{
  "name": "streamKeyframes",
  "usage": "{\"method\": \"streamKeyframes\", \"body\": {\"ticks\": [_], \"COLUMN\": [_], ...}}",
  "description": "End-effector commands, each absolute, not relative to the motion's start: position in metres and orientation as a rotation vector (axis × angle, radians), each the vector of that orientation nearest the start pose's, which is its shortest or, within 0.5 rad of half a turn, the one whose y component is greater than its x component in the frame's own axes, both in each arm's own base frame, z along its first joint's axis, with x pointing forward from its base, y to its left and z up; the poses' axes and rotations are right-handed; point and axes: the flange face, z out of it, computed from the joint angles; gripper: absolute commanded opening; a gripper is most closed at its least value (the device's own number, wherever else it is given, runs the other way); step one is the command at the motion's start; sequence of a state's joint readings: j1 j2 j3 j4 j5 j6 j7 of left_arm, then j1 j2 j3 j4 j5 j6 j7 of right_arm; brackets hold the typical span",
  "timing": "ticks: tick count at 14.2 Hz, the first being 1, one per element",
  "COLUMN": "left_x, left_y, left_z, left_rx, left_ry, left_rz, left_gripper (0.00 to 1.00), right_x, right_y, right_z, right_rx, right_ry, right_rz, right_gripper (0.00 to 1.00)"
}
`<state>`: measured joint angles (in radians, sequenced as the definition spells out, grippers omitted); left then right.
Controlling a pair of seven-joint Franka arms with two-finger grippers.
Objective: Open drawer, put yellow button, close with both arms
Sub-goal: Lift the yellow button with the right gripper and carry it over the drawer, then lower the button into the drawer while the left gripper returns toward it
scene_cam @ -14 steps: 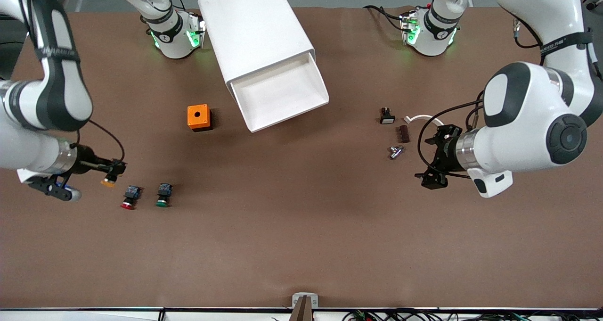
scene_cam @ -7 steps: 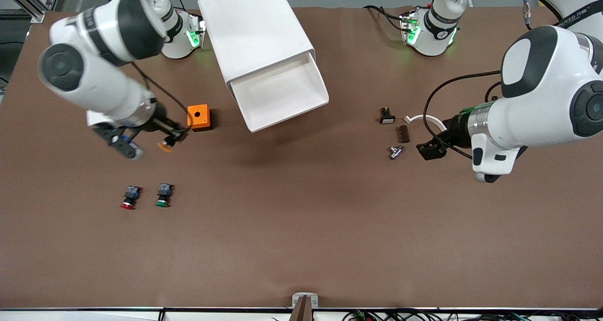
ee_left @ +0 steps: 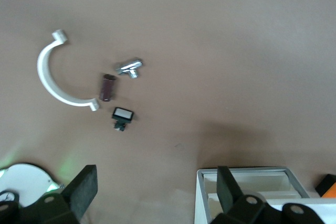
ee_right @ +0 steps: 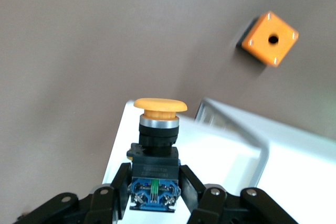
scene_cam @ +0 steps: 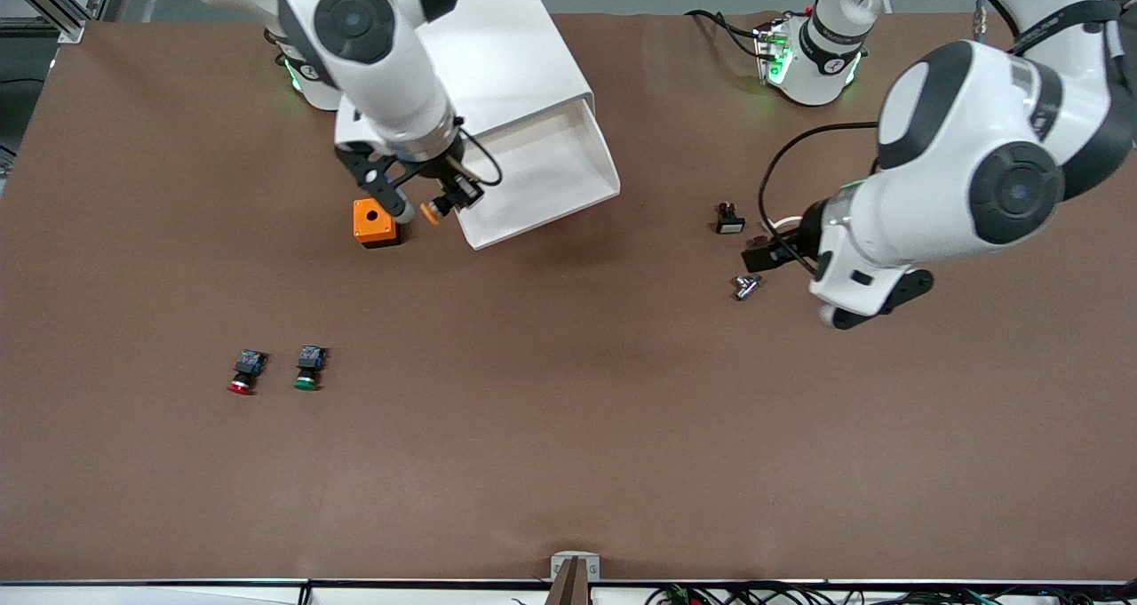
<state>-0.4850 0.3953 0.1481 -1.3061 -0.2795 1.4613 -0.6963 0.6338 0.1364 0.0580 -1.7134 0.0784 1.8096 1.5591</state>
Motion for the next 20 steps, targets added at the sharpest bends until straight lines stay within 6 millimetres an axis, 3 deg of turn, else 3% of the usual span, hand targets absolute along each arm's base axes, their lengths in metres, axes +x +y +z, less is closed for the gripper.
{"method": "streamKeyframes", "body": {"ticks": [1, 4, 8, 11, 15, 16, 17, 18, 20], "left_x": [0.583, 0.572, 0.555, 0.551, 0.537, 0.534, 0.534, 0.529, 0.526], "left_y": [-0.290, -0.320, -0.360, -0.373, -0.403, -0.409, -0.411, -0.418, -0.423], "left_z": [0.476, 0.449, 0.417, 0.401, 0.382, 0.375, 0.372, 0.367, 0.363], "left_rx": [-3.169, -3.210, -3.247, -3.245, -3.227, -3.219, -3.214, -3.211, -3.200], "left_ry": [-0.456, -0.435, -0.480, -0.481, -0.531, -0.546, -0.563, -0.560, -0.605], "left_rz": [0.448, 0.408, 0.309, 0.313, 0.322, 0.327, 0.328, 0.336, 0.357], "left_gripper": [1.00, 1.00, 1.00, 1.00, 1.00, 1.00, 1.00, 1.00, 1.00], "right_x": [0.431, 0.413, 0.409, 0.412, 0.414, 0.415, 0.415, 0.415, 0.418], "right_y": [0.421, 0.446, 0.464, 0.472, 0.475, 0.474, 0.474, 0.474, 0.472], "right_z": [0.502, 0.493, 0.469, 0.451, 0.440, 0.438, 0.437, 0.437, 0.443], "right_rx": [-2.773, -2.730, -2.710, -2.695, -2.701, -2.705, -2.707, -2.715, -2.723], "right_ry": [1.462, 1.535, 1.583, 1.606, 1.610, 1.613, 1.613, 1.605, 1.586], "right_rz": [0.055, 0.019, -0.004, -0.018, -0.017, -0.016, -0.017, -0.037, -0.049], "right_gripper": [0.00, 0.00, 0.00, 0.00, 0.00, 0.13, 0.72, 1.00, 1.00]}}
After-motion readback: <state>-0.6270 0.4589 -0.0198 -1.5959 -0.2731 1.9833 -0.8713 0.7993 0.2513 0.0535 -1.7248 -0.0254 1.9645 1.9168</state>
